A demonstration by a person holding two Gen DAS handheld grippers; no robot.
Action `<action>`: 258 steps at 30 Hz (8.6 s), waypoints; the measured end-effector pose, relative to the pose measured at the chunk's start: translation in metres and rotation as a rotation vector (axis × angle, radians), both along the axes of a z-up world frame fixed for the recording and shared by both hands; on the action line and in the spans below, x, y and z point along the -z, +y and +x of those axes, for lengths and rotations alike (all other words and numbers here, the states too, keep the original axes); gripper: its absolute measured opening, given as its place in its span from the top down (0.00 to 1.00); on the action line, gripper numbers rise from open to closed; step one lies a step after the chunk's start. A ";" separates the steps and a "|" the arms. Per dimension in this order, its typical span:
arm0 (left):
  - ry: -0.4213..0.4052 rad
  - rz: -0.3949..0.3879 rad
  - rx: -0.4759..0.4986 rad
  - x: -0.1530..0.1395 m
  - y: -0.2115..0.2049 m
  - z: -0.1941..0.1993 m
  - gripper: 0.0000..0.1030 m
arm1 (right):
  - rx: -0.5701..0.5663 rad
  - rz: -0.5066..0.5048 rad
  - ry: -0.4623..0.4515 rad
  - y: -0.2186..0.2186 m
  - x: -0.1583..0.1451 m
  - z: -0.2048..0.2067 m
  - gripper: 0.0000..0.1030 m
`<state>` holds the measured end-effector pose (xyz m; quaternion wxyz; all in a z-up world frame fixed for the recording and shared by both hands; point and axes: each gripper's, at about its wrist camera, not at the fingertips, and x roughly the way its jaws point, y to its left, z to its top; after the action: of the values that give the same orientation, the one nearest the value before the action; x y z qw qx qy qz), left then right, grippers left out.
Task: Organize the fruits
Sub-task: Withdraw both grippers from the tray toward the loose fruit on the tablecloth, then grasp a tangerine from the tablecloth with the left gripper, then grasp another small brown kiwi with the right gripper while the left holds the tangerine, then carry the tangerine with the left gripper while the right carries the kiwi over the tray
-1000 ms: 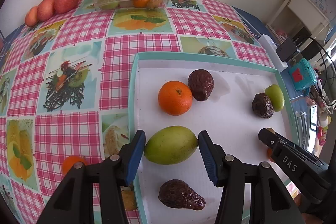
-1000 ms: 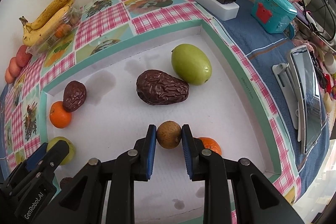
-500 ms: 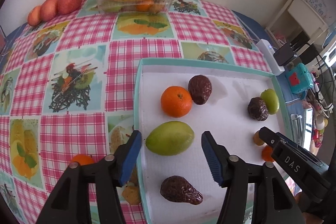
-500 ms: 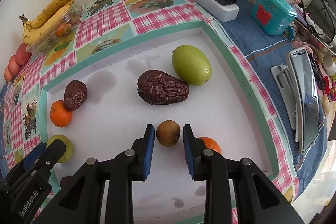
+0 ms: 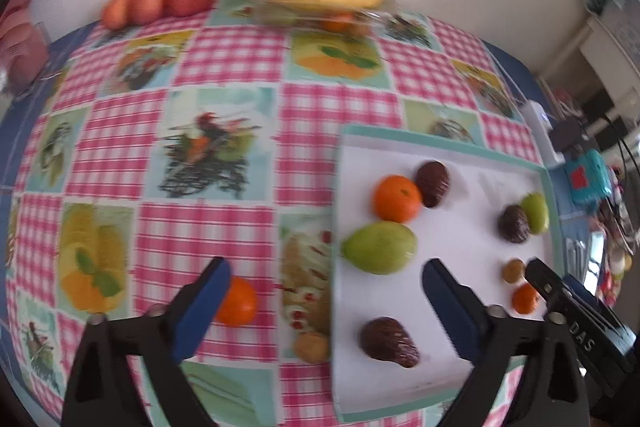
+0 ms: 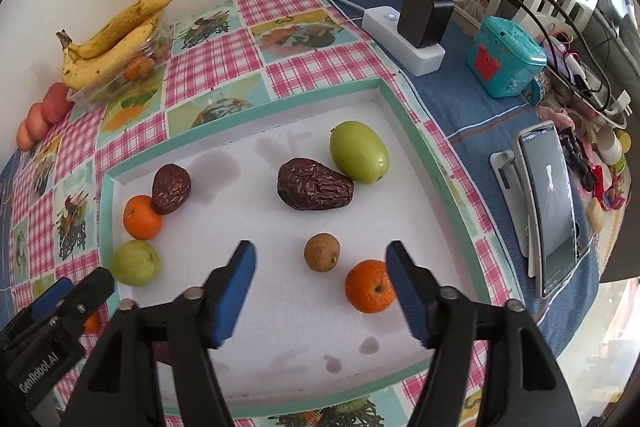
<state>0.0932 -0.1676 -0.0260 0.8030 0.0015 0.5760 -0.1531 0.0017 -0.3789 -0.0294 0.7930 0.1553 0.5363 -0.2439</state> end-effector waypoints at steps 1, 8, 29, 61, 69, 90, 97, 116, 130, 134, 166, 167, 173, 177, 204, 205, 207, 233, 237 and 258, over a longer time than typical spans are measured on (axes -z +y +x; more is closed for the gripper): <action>-0.008 0.007 -0.016 -0.001 0.004 0.001 0.00 | -0.003 0.000 0.000 0.001 -0.001 -0.001 0.31; -0.063 0.068 -0.131 -0.009 0.044 0.009 0.00 | -0.026 -0.013 0.002 0.010 -0.001 0.000 0.14; -0.125 0.030 -0.337 -0.031 0.145 0.021 0.00 | -0.224 0.030 -0.009 0.116 -0.002 0.038 0.14; 0.077 0.001 -0.237 0.025 0.104 0.023 0.00 | -0.184 -0.021 0.079 0.107 0.014 0.036 0.14; 0.096 -0.025 -0.213 0.027 0.093 0.019 0.17 | -0.182 -0.023 0.091 0.105 0.016 0.036 0.14; 0.190 -0.026 -0.098 0.050 0.062 0.013 0.55 | -0.180 0.001 0.086 0.104 0.018 0.035 0.14; 0.193 -0.037 -0.082 0.050 0.056 0.010 0.64 | -0.180 0.001 0.086 0.103 0.018 0.035 0.14; 0.077 -0.084 -0.234 0.002 0.137 0.020 0.64 | -0.276 0.032 0.065 0.133 0.017 0.039 0.14; 0.033 -0.155 -0.306 -0.019 0.175 0.005 0.64 | -0.484 0.084 0.006 0.187 0.016 0.035 0.16; 0.046 -0.176 -0.311 -0.017 0.183 -0.001 0.64 | -0.496 0.109 0.005 0.187 0.017 0.031 0.36; 0.065 -0.217 -0.336 -0.012 0.193 0.005 0.64 | -0.645 0.165 0.094 0.224 0.036 0.033 0.68; 0.065 -0.216 -0.337 -0.012 0.193 0.006 0.64 | -0.650 0.176 0.091 0.225 0.036 0.033 0.68; 0.065 -0.216 -0.335 -0.012 0.192 0.006 0.64 | -0.621 0.120 0.072 0.220 0.029 0.033 0.68; 0.066 -0.212 -0.339 -0.011 0.191 0.006 0.64 | -0.602 0.111 0.106 0.216 0.040 0.039 0.68; 0.146 -0.170 -0.379 0.029 0.195 0.031 0.64 | -0.539 0.126 0.082 0.208 0.059 0.072 0.72; 0.146 -0.170 -0.380 0.029 0.195 0.031 0.64 | -0.540 0.123 0.082 0.209 0.060 0.072 0.74; 0.147 -0.170 -0.380 0.029 0.194 0.031 0.64 | -0.541 0.118 0.076 0.209 0.059 0.072 0.74; 0.058 -0.173 -0.227 -0.010 0.137 0.017 0.64 | -0.323 0.042 -0.088 0.123 -0.016 0.041 0.74; 0.059 -0.179 -0.155 -0.015 0.106 0.009 0.64 | -0.253 0.074 -0.098 0.093 -0.017 0.030 0.74; 0.041 -0.136 0.217 -0.013 -0.050 -0.052 0.64 | -0.094 0.050 -0.135 0.006 -0.034 -0.031 0.74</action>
<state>0.0411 -0.2178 -0.0130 0.7679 0.0064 0.5771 -0.2780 -0.0289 -0.3729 0.0047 0.8338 0.1655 0.4942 -0.1818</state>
